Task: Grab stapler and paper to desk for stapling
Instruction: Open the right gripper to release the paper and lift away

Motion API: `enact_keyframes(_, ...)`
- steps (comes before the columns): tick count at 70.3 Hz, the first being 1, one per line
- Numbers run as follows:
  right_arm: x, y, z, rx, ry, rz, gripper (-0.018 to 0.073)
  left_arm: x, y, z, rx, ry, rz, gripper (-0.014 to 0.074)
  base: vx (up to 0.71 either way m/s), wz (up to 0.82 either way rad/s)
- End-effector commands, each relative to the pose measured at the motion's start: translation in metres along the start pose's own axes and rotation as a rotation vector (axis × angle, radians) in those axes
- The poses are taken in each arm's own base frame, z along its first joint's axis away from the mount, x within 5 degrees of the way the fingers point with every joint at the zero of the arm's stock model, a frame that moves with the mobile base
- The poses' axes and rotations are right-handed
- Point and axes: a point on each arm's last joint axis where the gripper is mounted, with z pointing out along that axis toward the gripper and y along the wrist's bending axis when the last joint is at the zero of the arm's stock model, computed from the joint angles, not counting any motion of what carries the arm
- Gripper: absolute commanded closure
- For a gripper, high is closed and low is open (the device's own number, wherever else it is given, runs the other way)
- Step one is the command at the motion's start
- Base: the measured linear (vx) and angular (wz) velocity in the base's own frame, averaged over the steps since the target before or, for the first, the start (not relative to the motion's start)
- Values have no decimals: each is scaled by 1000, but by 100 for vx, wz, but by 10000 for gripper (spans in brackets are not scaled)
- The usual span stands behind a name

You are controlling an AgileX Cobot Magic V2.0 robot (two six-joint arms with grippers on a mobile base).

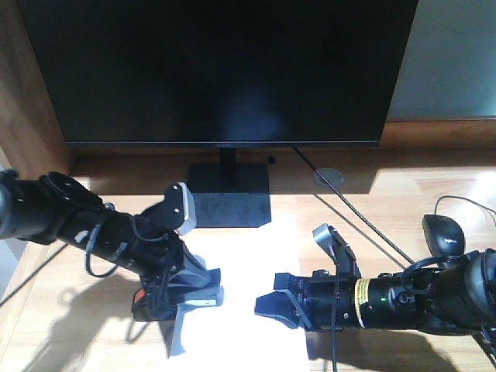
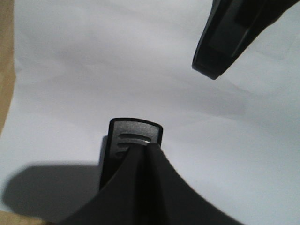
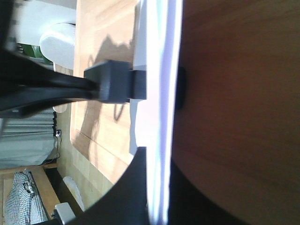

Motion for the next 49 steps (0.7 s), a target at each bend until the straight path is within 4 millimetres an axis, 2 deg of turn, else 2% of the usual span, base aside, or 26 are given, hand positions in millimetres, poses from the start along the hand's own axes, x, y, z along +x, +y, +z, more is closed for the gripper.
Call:
enact_keyframes(1,-8,17,-5,-94,-35,-33,562,-27,-8,-28,-61,-71,55,603,0,0)
enact_keyframes(13,-8,16,-5,-89,-37,-31,552,-38,-14,-44,-108,-97,95,603,0,0)
enact_keyframes(22,-10,16,-5,-92,-56,-17,480,-40,-15,-45,-107,-101,101,603,0,0)
enact_keyframes(31,-13,17,-5,-100,-87,2,330,-40,-17,-45,-91,-104,102,603,0,0)
enact_keyframes(39,-15,17,-5,-102,-110,-1,115,-40,-18,-46,-86,-106,104,603,0,0)
enact_keyframes(45,-16,17,-6,-101,-126,-26,5,-41,-18,-47,-90,-109,106,603,0,0)
enact_keyframes(49,-17,17,-6,-101,-134,-40,-38,-42,-18,-48,-92,-110,109,603,0,0)
